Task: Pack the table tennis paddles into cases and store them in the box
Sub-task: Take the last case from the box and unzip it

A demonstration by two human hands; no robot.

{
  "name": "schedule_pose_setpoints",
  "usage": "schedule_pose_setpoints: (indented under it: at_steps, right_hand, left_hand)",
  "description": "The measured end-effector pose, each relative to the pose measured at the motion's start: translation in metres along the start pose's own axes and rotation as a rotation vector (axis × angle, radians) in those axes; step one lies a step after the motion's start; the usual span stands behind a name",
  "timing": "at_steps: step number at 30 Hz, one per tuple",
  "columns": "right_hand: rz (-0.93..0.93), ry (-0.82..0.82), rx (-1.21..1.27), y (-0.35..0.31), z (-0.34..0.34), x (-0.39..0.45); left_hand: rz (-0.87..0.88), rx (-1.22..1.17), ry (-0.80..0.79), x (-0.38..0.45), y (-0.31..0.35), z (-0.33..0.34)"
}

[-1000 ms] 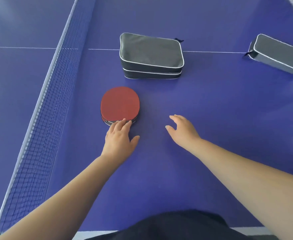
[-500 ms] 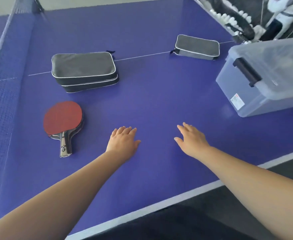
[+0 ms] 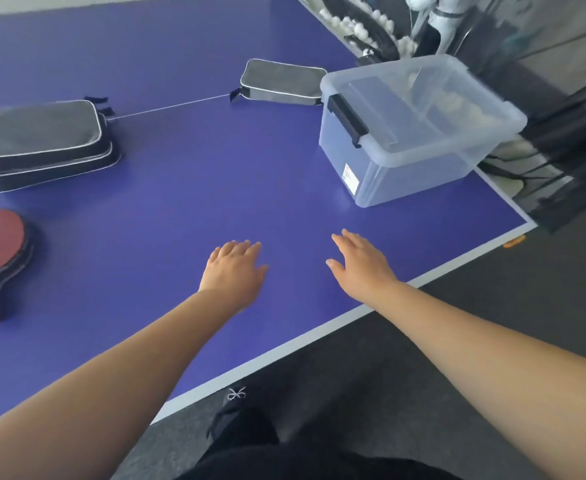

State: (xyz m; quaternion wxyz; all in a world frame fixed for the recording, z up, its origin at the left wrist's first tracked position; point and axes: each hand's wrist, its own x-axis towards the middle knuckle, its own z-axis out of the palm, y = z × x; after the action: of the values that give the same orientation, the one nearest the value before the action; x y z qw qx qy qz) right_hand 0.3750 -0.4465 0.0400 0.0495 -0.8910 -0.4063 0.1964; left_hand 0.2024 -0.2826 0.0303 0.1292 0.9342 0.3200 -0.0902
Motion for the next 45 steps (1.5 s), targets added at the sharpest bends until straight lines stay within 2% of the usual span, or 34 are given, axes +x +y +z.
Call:
schedule_pose_setpoints:
  at_steps: [6, 13, 17, 22, 28, 34, 38, 45]
  right_hand:
    - [-0.006, 0.028, 0.063, 0.015, -0.023, 0.023]
    - [-0.13, 0.127, 0.162, 0.006, -0.065, 0.064]
    - [-0.206, 0.217, 0.197, 0.003, -0.098, 0.099]
    - [-0.255, 0.327, 0.222, 0.004, -0.137, 0.152]
    - [-0.283, 0.384, 0.245, 0.032, -0.184, 0.233]
    - [-0.366, 0.377, 0.28, 0.074, -0.222, 0.331]
    - [-0.435, 0.347, 0.284, 0.093, -0.24, 0.399]
    - [-0.431, 0.184, 0.269, 0.101, -0.244, 0.507]
  left_hand:
    - [0.017, -0.139, 0.035, 0.035, 0.017, -0.006]
    - [0.024, -0.273, 0.117, 0.101, 0.024, -0.027]
    - [0.019, -0.397, 0.211, 0.138, 0.032, -0.054]
    - [0.012, -0.426, 0.266, 0.175, 0.04, -0.083]
    - [-0.042, -0.48, 0.315, 0.23, 0.071, -0.108]
    - [-0.137, -0.513, 0.392, 0.301, 0.122, -0.128]
    - [-0.273, -0.574, 0.4, 0.356, 0.154, -0.138]
    - [-0.62, -0.553, 0.195, 0.417, 0.174, -0.144]
